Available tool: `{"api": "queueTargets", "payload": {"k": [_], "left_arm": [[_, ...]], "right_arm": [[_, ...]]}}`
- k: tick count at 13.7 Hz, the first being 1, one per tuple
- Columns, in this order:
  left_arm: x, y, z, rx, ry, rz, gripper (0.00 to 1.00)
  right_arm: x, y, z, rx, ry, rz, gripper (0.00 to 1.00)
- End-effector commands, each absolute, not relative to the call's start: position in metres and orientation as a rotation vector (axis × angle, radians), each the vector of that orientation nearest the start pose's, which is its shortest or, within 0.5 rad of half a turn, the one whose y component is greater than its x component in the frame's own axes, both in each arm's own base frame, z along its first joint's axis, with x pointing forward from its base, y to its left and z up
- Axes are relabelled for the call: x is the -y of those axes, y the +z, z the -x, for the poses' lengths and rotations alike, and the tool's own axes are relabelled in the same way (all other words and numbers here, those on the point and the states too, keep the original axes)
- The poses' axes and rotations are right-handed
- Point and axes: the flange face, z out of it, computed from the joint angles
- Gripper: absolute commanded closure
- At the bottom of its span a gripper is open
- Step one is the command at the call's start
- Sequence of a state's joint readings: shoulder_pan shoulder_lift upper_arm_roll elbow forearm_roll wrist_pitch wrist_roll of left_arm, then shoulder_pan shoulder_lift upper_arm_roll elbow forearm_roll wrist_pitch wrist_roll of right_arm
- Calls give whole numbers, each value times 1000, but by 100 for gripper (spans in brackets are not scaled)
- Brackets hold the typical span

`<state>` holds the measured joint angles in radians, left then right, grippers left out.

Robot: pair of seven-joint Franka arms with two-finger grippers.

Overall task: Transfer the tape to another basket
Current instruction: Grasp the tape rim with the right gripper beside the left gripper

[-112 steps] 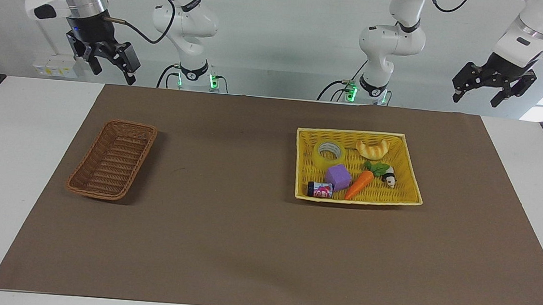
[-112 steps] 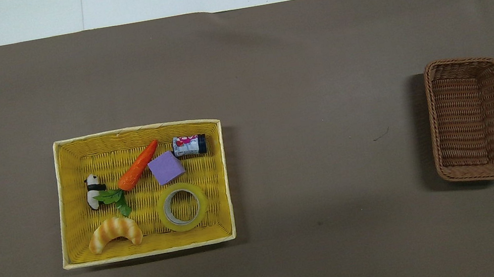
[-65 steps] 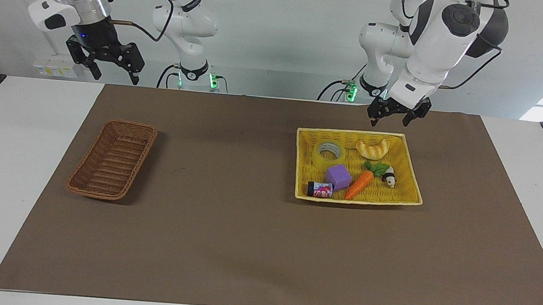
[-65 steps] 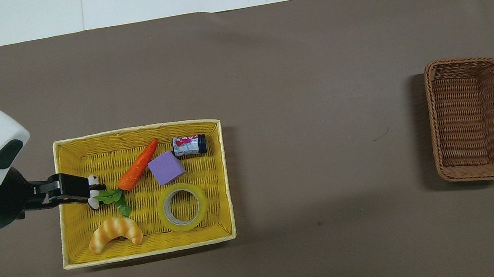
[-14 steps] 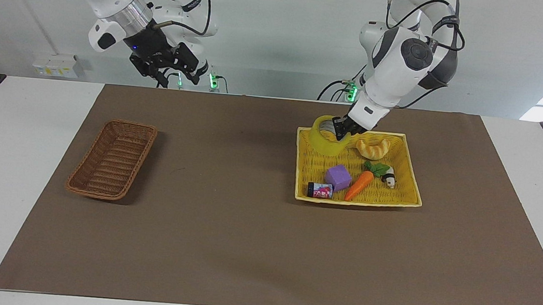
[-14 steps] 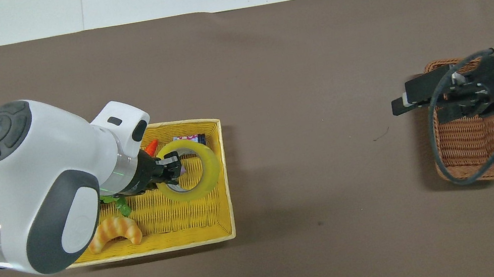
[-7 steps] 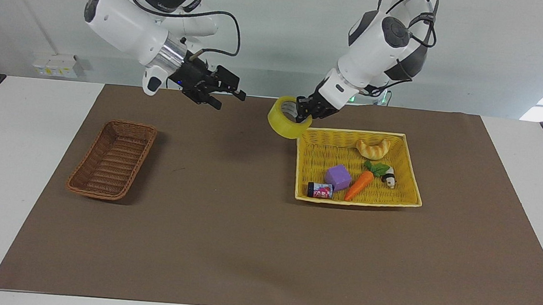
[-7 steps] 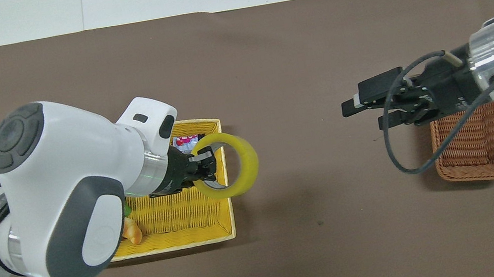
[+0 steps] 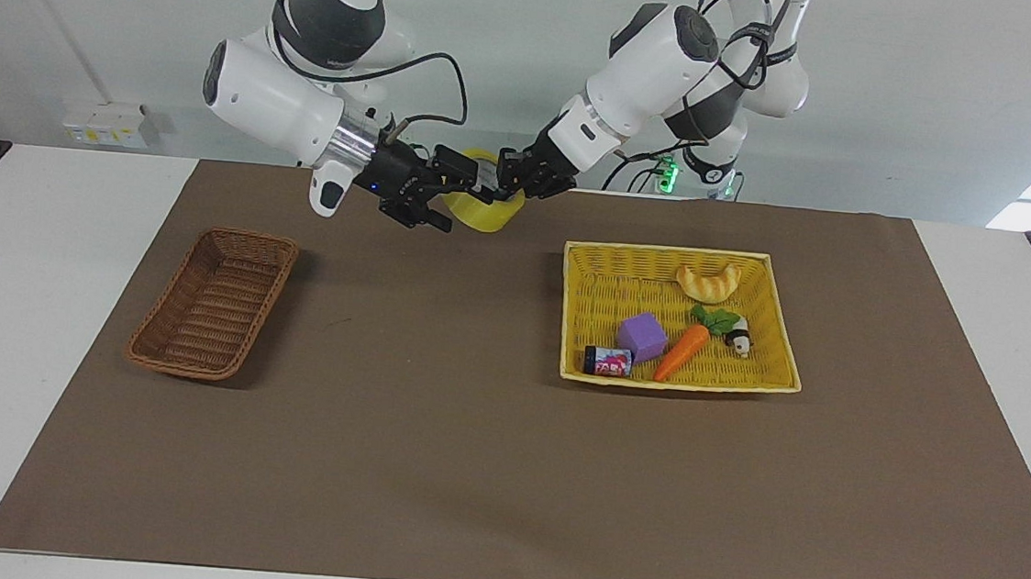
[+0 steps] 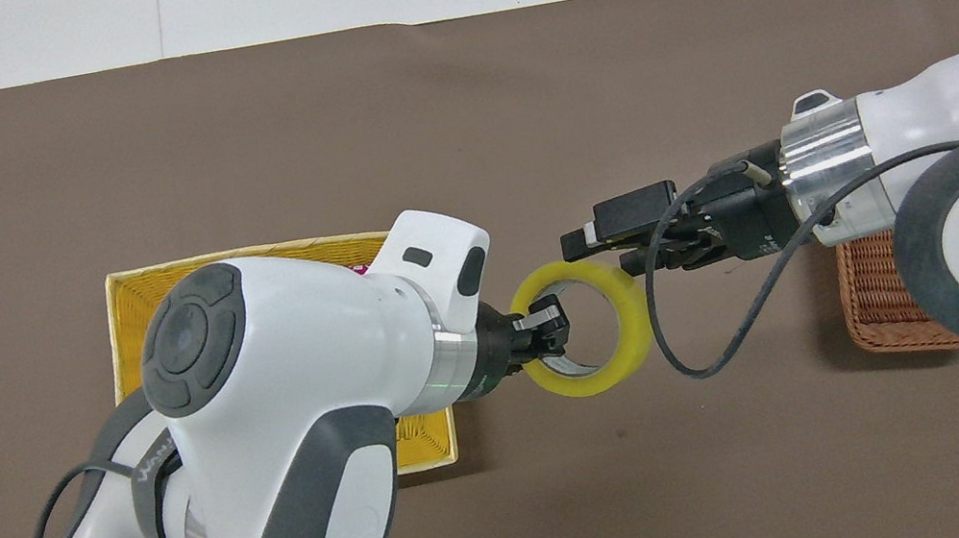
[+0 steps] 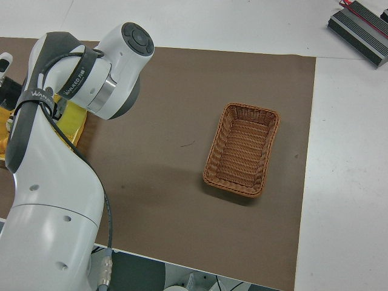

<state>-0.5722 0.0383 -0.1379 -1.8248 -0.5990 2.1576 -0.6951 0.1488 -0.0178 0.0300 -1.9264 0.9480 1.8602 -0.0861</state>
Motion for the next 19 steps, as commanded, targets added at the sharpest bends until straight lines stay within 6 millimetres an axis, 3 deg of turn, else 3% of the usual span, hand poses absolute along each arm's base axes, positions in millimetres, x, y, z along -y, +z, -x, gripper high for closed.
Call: {"api": "queueTargets", "payload": {"k": [1,6,7,8,11,13,14,15,16,17,19], "left_arm": [[418,556,-443,-331,-158,-2468,100],[420,560,-446,-343,-108,-2441,100],[420,560,-446,-343,-108,-2441,100],[420,560,-446,-345,-109,-2441,100],[418,560,-447,-357,-113,-2433,100],[418,560,-448,-380,-127,-2418,100],[417,560,-449,-369,-118,-2420,89],[416,558,-452,-377,-111,-2417,42],[415,555,-455,-396,-111,-2412,17],[414,556,-457,-412,-113,-2405,2],[406,561,-459,-546,-202,-2298,0]], "right_arm": [[-152,517,-529,-37,122,2215,0],[-113,519,-529,-61,186,2159,0],[-113,519,-529,-60,185,2158,11],[-113,519,-529,-63,187,2159,40],[-113,520,-529,-100,217,2156,98],[-113,521,-531,-131,232,2157,100],[-112,522,-533,-129,229,2158,100],[-109,527,-535,-125,213,2168,100],[-101,529,-539,-137,202,2172,100],[-87,530,-541,-156,196,2170,100],[-49,528,-544,-224,175,2160,100]]}}
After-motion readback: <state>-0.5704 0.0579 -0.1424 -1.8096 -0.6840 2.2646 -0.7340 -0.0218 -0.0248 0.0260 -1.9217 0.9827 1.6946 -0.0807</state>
